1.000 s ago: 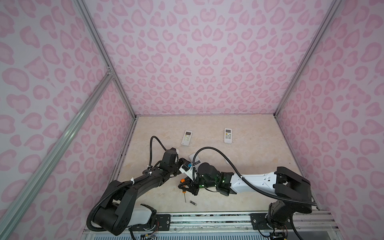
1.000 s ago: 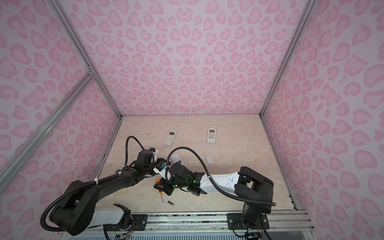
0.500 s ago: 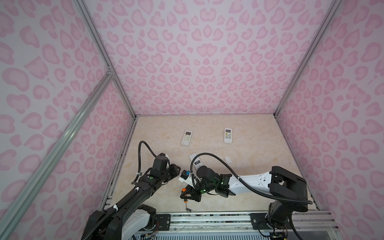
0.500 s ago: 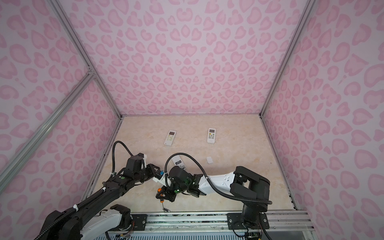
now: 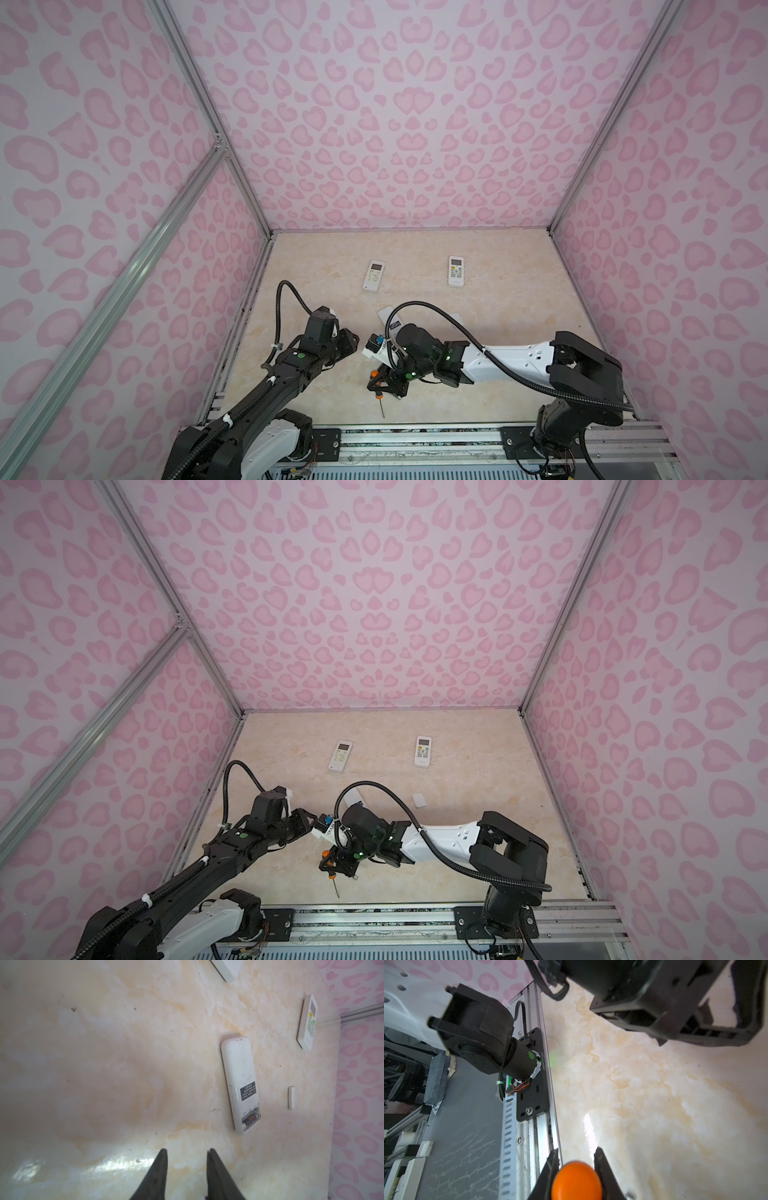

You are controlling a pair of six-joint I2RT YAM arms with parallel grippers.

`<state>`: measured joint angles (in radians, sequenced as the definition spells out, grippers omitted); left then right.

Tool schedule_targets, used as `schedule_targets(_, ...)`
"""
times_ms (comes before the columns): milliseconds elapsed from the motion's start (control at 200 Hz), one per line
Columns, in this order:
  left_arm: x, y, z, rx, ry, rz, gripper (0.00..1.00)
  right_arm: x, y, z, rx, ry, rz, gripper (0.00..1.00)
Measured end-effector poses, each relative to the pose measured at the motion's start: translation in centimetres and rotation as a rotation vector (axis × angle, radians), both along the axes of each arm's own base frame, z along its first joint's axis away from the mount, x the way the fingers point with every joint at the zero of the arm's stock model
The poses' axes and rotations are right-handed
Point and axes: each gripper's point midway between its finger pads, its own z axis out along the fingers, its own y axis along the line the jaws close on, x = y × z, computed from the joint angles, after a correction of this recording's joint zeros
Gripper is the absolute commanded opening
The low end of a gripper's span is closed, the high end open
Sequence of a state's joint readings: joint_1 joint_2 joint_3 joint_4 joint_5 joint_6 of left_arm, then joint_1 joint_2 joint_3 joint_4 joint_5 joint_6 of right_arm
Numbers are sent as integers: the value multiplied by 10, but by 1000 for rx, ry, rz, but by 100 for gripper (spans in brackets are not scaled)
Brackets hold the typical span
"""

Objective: Unload the batteries from the remote control

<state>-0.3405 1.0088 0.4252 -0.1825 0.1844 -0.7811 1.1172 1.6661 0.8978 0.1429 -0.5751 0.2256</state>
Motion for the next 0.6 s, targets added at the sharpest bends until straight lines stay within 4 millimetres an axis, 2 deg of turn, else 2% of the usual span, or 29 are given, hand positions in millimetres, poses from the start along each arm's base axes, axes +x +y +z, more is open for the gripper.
schedule_targets(150,1,0,-2,9,5,-6,35,11,-5,-1,-19,-7,-17,0)
schedule_targets(290,1,-1,-3,15,9,-16,35,38,-22,11,-35,-48,-100,0)
schedule_targets(390,2,-2,-2,12,11,-23,35,83,-49,26,-51,-98,-233,0)
schedule_targets(430,3,-3,-2,11,13,-27,35,115,-69,32,-69,-130,-335,0)
schedule_targets(475,4,-4,-2,13,14,-35,35,138,-86,34,-84,-149,-414,0)
schedule_targets(510,5,-5,-2,13,16,-37,35,164,-106,34,-105,-170,-507,0)
schedule_targets(600,9,-8,-3,15,22,-49,35,209,-146,28,-154,-193,-672,0)
